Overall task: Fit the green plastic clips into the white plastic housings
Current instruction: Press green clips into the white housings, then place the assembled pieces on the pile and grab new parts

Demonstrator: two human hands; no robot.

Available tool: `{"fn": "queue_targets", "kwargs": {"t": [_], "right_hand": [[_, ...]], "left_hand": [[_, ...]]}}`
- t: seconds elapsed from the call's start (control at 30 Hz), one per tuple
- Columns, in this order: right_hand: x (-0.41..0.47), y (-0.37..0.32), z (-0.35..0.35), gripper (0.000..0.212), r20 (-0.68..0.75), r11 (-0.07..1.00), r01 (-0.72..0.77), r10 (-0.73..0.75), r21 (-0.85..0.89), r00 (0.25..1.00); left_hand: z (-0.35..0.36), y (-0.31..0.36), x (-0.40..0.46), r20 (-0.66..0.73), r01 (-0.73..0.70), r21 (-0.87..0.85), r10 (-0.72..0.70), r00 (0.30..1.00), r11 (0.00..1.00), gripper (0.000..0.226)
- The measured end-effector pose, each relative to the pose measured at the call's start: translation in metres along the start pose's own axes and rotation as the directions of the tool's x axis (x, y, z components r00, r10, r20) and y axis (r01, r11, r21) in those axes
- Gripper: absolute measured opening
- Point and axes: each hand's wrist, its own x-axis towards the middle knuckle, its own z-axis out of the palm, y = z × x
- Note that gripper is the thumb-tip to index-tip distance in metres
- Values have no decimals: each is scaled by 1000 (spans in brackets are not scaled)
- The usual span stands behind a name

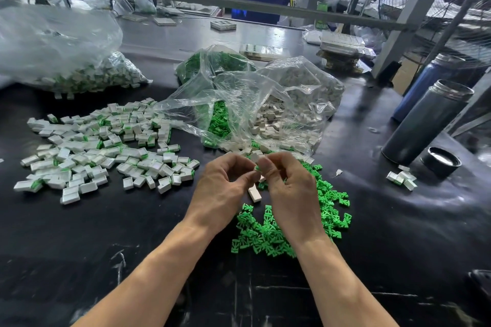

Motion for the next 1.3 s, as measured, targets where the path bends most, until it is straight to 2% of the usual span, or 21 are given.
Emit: {"fn": "queue_targets", "kwargs": {"t": [0.07, 0.2, 0.43, 0.77, 0.87, 0.97, 1.1, 1.17, 1.3], "right_hand": [[0, 2, -2, 3, 46, 1000, 21, -22, 10, 999], [0, 4, -3, 14, 69, 999, 2, -5, 41, 998], [2, 7, -4, 8, 114, 997, -65, 60, 43, 992], [2, 8, -2, 9, 84, 994, -106, 103, 36, 991], [2, 11, -4, 7, 14, 992, -120, 121, -40, 993], [7, 16, -10, 4, 1, 959, -138, 143, -249, 990], [10, 19, -18, 4, 31, 875, -176, 213, -450, 977], [10, 18, -18, 3, 63, 856, -169, 228, -489, 972], [11, 16, -25, 7, 164, 865, -164, 269, -474, 949]], "left_hand": [[-2, 0, 0, -13, 5, 23, -5, 1000, 1000, 7], [-4, -1, 2, -3, 8, 38, -7, 1000, 999, 6], [-6, -3, 3, 10, 0, 73, -1, 1000, 997, 13], [-7, -6, 4, 21, -15, 155, 12, 1000, 988, 17], [-13, -8, 5, -65, -31, 274, 50, 997, 961, 19], [-27, -8, 8, -148, 24, 510, 60, 987, 860, 11], [-45, -6, 17, -245, 180, 830, 55, 968, 529, 4], [-50, -6, 21, -287, 252, 873, 22, 958, 417, 8], [-57, -8, 24, -332, 302, 883, 21, 943, 360, 12]]}}
